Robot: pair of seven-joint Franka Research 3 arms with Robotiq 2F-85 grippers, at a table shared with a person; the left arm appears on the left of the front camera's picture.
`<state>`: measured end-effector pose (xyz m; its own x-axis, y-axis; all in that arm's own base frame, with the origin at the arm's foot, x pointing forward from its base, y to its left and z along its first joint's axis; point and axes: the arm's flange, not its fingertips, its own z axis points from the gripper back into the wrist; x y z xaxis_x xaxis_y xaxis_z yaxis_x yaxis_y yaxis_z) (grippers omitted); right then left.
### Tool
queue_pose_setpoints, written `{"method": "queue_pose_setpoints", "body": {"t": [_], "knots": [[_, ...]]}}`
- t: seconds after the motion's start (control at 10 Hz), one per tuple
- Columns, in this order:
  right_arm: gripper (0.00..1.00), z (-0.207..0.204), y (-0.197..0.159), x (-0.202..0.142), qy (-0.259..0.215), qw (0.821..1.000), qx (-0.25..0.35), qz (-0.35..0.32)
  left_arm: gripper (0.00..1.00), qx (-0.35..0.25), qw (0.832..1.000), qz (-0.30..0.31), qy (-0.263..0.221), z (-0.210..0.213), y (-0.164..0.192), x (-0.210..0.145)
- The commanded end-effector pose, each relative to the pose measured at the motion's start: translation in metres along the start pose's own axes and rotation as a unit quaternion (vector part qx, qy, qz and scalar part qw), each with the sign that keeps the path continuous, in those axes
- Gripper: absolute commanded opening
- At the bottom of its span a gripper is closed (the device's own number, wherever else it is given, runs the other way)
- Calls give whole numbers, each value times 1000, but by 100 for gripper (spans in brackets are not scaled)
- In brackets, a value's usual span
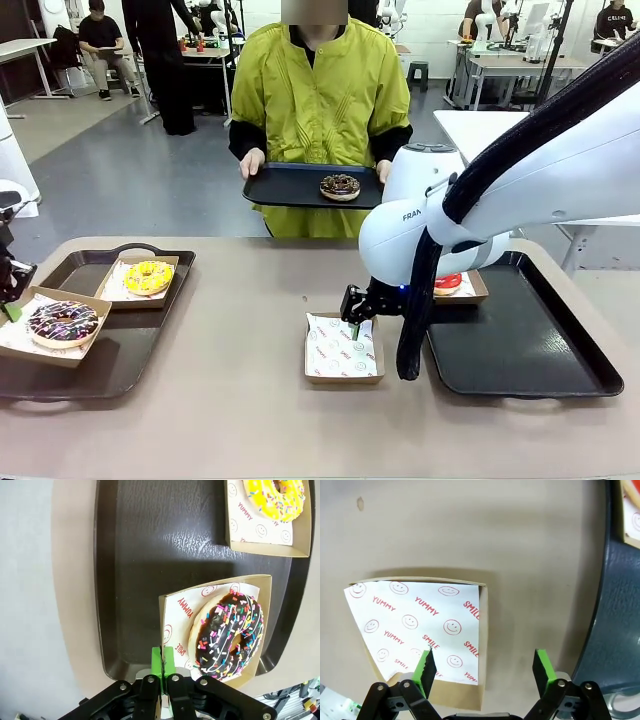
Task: Individually package the donuts and arrange them on the tray.
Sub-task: Place the picked Paper togo box on the Handle tray while simultaneously picking up another Paper togo box from the table with the other hand.
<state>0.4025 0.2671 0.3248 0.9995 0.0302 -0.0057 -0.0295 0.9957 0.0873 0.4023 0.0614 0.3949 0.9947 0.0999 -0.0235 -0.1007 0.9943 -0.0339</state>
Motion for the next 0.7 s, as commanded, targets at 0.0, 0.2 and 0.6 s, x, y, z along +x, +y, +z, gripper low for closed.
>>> {"method": "queue_pose_setpoints", "body": {"t": [0.0,0.2,0.6], "knots": [[100,-12,8,3,-13,999,-26,-16,1,0,1000,-12,-4,-6,-4,9],[100,-14,11,1,-24,999,-32,-25,1,-2,1000,-16,-2,-12,-5,12],[42,-13,15,0,-38,998,-35,-36,61,-5,1000,-25,-4,-18,-5,17]]}}
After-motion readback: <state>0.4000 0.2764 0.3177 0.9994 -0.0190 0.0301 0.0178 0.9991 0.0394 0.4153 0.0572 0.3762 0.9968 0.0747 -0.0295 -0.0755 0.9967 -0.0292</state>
